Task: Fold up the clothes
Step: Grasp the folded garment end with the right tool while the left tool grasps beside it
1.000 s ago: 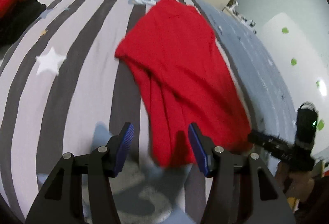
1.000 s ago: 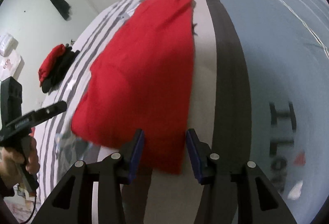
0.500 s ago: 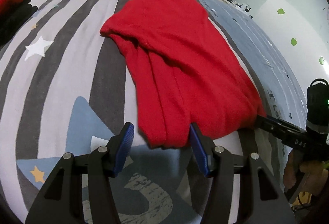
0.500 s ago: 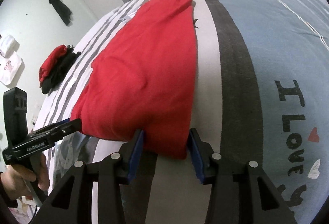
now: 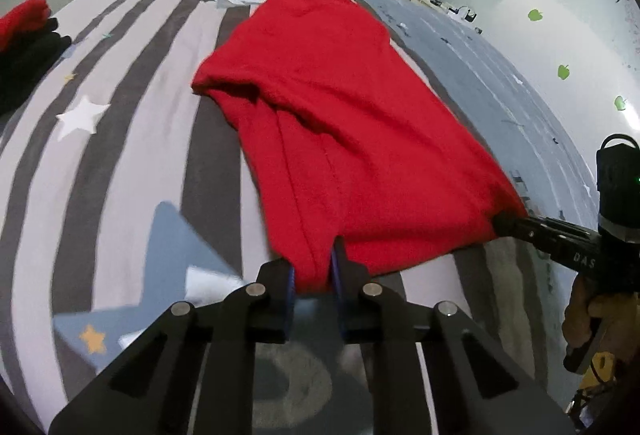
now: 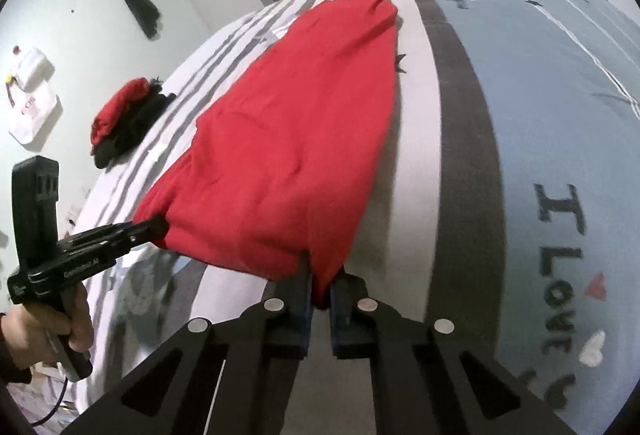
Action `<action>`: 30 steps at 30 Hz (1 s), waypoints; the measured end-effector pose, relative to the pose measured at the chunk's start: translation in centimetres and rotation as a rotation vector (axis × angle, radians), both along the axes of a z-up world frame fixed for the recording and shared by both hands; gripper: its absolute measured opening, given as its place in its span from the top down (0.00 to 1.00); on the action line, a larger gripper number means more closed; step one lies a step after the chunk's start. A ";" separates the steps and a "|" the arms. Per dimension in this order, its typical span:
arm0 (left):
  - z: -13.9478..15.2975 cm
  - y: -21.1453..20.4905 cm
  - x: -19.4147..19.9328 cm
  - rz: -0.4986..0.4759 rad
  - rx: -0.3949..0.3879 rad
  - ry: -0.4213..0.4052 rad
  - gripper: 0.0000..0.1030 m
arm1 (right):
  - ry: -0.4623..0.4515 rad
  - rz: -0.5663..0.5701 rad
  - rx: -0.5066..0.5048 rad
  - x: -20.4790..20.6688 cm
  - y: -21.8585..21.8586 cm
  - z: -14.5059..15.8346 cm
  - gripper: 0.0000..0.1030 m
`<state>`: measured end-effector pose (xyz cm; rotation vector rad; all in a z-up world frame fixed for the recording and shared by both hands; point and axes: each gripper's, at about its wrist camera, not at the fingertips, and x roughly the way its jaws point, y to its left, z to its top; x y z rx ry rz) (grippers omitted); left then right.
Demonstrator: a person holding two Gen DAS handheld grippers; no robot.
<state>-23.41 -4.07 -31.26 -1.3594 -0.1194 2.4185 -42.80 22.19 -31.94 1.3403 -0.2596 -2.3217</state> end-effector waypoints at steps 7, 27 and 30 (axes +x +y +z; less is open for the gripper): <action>1.9 -0.1 7.8 -0.025 -0.014 -0.083 0.88 | -0.046 0.101 -0.021 6.2 0.5 1.9 0.96; 4.2 -1.7 17.3 0.082 0.011 -0.153 0.87 | -0.139 0.131 -0.037 15.9 -0.6 5.1 0.96; 6.3 -1.9 16.3 0.100 0.035 -0.147 0.87 | -0.129 0.108 -0.073 14.9 -0.2 7.1 0.96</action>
